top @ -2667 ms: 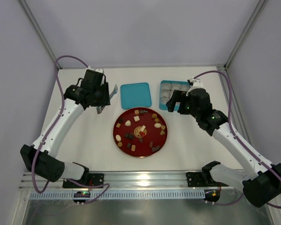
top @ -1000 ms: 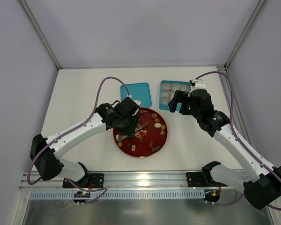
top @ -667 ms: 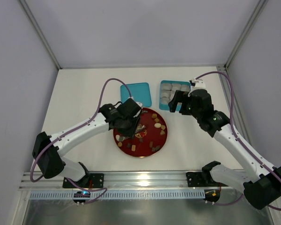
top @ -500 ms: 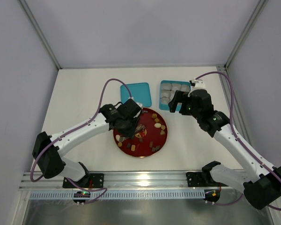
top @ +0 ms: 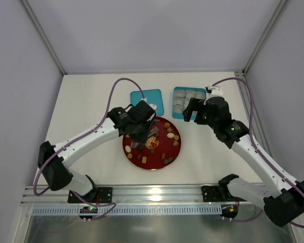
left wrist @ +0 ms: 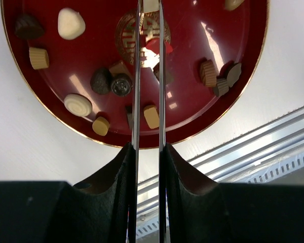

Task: Pack the chocolate

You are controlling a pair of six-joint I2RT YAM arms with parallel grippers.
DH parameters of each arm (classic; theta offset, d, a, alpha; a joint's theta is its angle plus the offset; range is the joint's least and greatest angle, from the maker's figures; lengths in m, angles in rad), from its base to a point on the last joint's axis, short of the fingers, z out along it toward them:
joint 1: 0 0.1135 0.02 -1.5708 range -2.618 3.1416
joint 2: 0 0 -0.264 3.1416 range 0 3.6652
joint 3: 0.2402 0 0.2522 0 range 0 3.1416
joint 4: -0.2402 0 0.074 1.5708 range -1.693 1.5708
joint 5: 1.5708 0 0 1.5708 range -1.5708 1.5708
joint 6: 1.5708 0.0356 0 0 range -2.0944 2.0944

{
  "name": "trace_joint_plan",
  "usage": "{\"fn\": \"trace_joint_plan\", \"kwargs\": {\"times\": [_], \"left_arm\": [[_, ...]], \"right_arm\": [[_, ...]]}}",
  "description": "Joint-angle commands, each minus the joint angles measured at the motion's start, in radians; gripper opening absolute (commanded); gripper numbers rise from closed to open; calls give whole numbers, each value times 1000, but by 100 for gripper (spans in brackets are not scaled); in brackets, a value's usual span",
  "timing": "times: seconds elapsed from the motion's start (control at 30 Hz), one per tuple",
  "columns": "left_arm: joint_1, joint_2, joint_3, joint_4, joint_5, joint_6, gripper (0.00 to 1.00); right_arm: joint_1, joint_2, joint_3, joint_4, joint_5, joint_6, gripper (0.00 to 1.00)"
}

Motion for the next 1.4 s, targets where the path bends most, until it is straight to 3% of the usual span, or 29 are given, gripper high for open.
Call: {"fn": "trace_joint_plan", "kwargs": {"times": [0.0,0.3,0.53,0.7,1.03,1.37], "left_arm": [[-7,15,100,-5,-22,29,16],[4,216,423,-14,-77,81,14],[33,458,733,33,-121,121,13],[74,580,863,102,-128,140,13],[106,705,884,246,-63,187,14],[106,747,885,276,-91,204,16]], "right_arm": [[1,-37,7,7,24,-13,100],[-5,-51,34,-13,31,-18,100],[-13,-74,65,-51,42,-18,100],[-14,-94,89,-80,42,-25,100],[-16,-152,90,-132,66,-37,100],[-17,-177,73,-140,68,-39,100]]}}
